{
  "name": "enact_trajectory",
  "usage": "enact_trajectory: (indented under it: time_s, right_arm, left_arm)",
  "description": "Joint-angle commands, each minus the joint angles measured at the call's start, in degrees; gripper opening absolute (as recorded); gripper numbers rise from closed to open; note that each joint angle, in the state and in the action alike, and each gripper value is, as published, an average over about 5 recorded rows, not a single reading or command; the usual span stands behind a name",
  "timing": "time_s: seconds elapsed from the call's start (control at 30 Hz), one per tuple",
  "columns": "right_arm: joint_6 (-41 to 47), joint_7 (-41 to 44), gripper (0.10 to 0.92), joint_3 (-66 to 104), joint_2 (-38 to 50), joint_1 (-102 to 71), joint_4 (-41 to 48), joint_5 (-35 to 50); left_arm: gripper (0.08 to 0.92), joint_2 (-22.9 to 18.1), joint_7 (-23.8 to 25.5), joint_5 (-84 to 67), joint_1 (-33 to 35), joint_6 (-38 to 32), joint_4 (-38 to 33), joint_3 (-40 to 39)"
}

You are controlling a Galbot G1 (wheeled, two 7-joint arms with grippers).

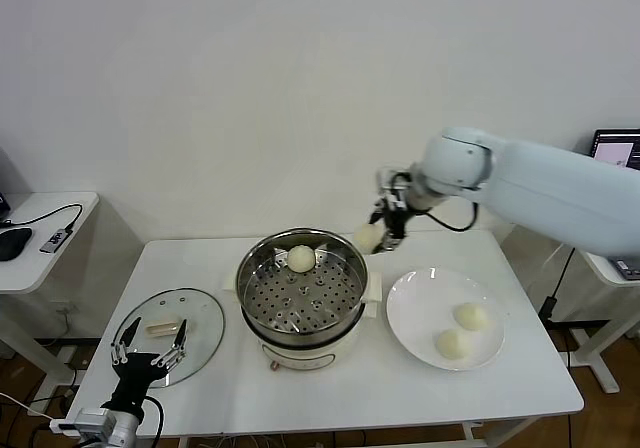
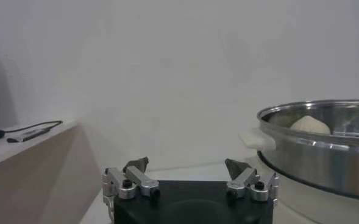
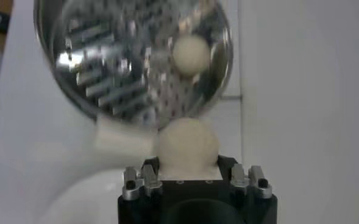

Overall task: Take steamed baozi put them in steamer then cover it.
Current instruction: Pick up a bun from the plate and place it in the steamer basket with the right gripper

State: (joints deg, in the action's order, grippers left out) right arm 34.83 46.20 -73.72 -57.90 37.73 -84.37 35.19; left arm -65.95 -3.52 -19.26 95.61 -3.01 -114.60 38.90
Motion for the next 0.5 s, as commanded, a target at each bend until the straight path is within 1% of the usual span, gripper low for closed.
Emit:
enact_trajectory:
  time_s: [0.03,0.27,0.5]
  right_arm:
    - [5.85,-6.73,0.602,-0.55,-16.21,-3.78,7.92,9.47]
    - [6.72,-7.53,0.602,0.68,-22.99,-9.05,15.56,7.88]
    - [6.74,-7.03,0.602,0.75,-27.25,-11.45,20.11,6.61]
  left_arm:
    - [0.823,-0.33,0.02,-0.26,0.01,-0.28,0.38,-0.02]
    - [0.823,-1.12,0.01,0.22,-0.37,-0.35,0.43,-0.25]
    - [0.823,-1.26,-0.02,0.29,-0.5,-0.5,0.5,-0.35]
